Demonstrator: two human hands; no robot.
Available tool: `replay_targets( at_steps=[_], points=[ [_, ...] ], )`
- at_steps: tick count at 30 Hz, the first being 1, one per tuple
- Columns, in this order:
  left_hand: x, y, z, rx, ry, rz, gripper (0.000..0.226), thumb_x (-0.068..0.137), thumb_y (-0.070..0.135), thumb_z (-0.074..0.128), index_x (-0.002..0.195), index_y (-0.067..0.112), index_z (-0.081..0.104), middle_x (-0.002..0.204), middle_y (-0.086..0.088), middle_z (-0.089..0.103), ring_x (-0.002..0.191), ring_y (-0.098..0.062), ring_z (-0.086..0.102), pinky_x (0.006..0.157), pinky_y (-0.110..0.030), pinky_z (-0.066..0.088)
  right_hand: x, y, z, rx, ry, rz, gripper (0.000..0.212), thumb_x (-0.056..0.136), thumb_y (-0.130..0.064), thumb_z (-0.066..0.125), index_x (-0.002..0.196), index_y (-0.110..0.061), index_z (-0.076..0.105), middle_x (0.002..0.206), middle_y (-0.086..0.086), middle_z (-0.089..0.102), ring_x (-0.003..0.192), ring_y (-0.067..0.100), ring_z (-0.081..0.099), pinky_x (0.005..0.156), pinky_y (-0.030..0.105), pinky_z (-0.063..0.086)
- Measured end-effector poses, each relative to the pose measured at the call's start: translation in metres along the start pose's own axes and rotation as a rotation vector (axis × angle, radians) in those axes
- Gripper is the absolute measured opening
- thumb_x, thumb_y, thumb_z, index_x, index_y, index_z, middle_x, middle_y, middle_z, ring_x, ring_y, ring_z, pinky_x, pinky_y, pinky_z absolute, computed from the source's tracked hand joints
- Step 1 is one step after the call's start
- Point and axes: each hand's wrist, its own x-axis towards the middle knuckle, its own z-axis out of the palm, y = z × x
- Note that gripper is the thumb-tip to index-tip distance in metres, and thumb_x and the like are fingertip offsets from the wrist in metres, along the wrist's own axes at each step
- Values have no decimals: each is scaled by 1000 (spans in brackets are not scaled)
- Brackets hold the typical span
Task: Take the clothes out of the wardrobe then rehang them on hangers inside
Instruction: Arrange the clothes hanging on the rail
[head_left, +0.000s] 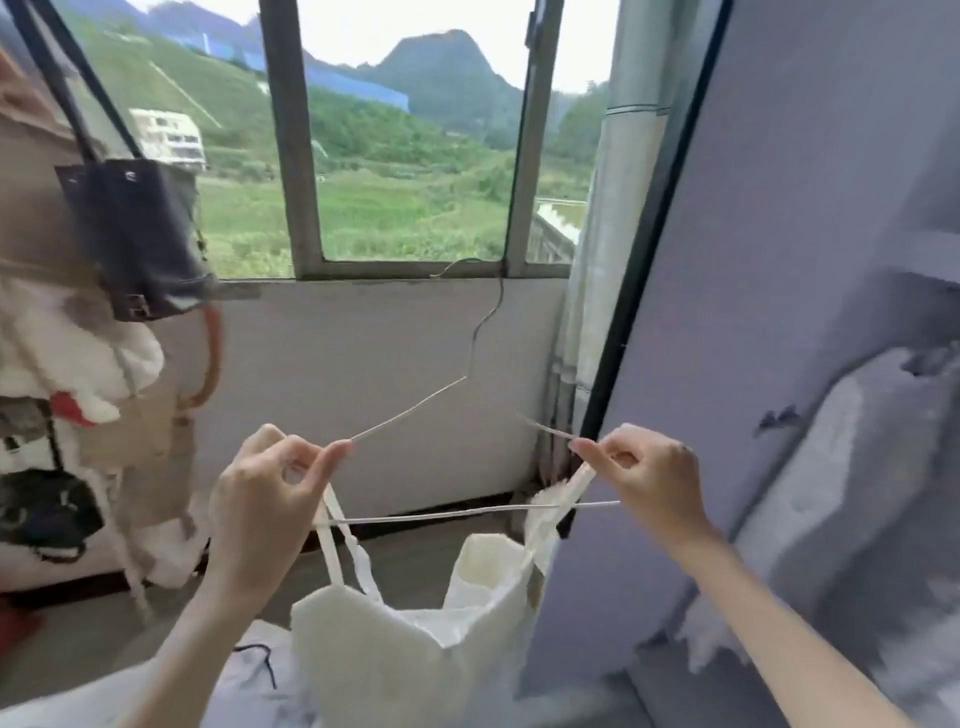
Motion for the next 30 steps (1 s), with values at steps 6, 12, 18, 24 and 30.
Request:
replay_targets(
  at_steps=[6,12,18,24,30],
  points=[
    [4,68,83,-242,-229,46,32,77,46,67,56,25,57,66,4,49,61,-11,51,58,-30,35,-35,49,-90,-192,205,100,57,78,-68,47,49,-21,55,48,-18,38,54,-4,46,51,10,30],
    [12,120,154,-416,-423,144,29,80,30,69,56,15,59,65,0,47,60,-6,46,54,-16,29,-73,62,-154,-407,345,213,52,80,-61,52,50,-19,60,49,-13,46,52,3,43,48,13,30],
    [21,179,203,-650,-559,249,33,77,42,70,60,15,61,68,7,46,60,-8,45,63,-23,37,-93,48,-215,-615,191,283,44,88,-45,51,58,-16,62,42,-11,40,47,10,40,43,18,32],
    [20,228,265,-593,-749,332,35,74,51,58,64,18,67,72,5,55,81,-20,52,72,-30,34,-113,41,-241,-327,105,712,18,90,-22,59,74,-20,69,67,-13,65,67,-1,59,64,13,43],
    [5,267,320,-487,-887,443,19,91,19,57,94,7,72,103,-13,65,102,-31,57,73,-23,30,-120,63,-242,-428,177,912,22,92,-22,54,76,-16,68,74,-9,65,75,2,59,61,9,37]
  ],
)
